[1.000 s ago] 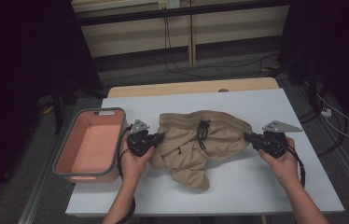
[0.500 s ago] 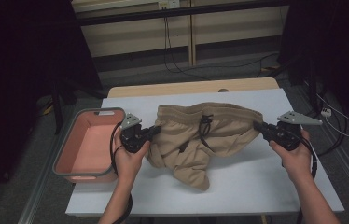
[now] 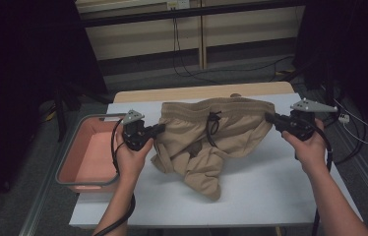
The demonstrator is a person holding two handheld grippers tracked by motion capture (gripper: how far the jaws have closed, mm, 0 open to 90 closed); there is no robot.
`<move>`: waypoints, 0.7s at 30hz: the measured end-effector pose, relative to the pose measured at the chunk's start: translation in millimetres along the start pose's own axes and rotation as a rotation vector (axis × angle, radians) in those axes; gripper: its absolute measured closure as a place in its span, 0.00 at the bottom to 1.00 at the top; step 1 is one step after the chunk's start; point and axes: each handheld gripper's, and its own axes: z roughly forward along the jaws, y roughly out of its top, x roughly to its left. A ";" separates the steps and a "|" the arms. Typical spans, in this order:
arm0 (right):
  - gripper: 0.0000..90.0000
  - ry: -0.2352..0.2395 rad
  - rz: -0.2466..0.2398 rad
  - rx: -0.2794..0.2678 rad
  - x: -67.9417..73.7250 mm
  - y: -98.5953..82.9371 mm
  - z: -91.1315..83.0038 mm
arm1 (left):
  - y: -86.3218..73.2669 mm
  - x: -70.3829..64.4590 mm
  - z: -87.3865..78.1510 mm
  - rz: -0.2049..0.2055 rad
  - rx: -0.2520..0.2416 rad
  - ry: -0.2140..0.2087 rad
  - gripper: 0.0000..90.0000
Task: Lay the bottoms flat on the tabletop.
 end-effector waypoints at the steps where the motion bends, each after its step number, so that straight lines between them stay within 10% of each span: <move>1: 0.93 -0.004 -0.002 0.000 -3.0 4.4 3.7 | 5.2 3.1 2.6 0.000 0.002 0.004 0.98; 9: 0.94 -0.065 -0.016 0.094 -23.0 56.1 71.4 | 49.7 45.2 39.1 0.015 0.028 0.084 0.98; 13: 0.85 -0.197 -0.035 0.017 -24.5 100.1 110.5 | 84.3 64.6 51.7 -0.026 -0.086 0.144 0.96; 15: 0.47 -0.250 -0.019 -0.035 -19.2 114.2 124.0 | 89.7 67.0 62.7 -0.068 -0.054 0.143 0.61; 17: 0.38 -0.214 -0.051 -0.008 -11.0 115.2 133.2 | 81.9 61.9 70.4 -0.053 -0.002 0.143 0.30; 21: 0.21 -0.124 -0.122 0.096 8.8 92.3 133.5 | 55.4 45.9 74.1 -0.014 0.070 0.092 0.22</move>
